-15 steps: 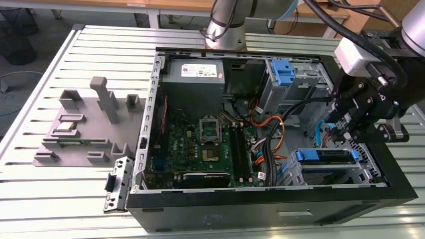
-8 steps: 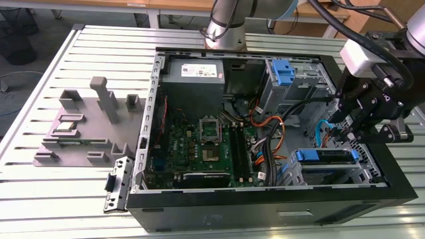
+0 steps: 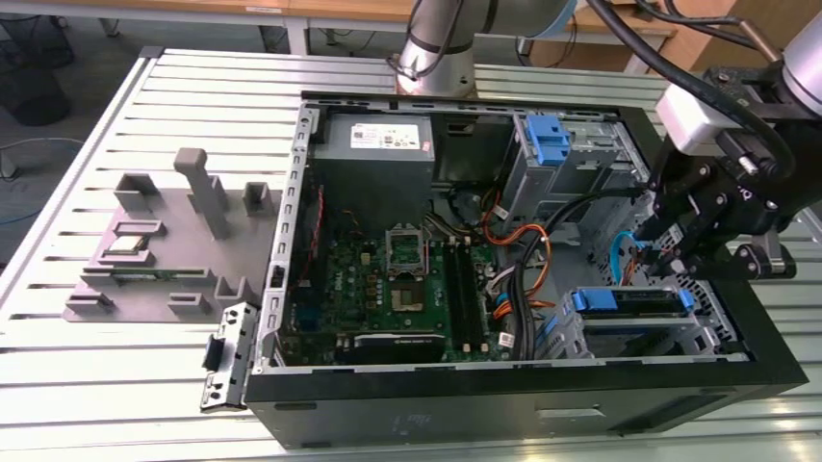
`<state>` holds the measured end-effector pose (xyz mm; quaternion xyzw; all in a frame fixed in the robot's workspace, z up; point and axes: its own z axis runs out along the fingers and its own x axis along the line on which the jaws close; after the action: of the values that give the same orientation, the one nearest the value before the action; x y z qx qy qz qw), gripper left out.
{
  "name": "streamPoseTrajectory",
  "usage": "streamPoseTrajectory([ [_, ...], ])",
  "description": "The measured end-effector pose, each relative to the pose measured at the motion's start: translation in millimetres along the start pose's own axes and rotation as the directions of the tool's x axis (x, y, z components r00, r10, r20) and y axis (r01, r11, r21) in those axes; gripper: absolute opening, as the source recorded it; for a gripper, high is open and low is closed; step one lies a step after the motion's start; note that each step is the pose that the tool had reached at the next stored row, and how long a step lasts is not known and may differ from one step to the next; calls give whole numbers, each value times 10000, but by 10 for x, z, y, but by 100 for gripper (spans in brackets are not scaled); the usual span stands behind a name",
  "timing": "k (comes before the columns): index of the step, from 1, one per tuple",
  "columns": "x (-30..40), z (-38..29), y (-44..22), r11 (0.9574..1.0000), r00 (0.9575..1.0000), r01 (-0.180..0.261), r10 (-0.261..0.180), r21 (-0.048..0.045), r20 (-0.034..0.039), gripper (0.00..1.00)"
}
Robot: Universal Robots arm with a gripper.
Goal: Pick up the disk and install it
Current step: 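Insert the first disk wire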
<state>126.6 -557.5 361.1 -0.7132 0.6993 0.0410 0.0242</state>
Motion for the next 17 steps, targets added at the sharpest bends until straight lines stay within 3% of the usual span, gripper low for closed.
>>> streamPoseTrajectory([
  [7,2,20,-1,10000,9998,-16,16,-2,-178,42],
  [17,2,21,-1,10000,9998,-16,16,-2,-184,42],
])
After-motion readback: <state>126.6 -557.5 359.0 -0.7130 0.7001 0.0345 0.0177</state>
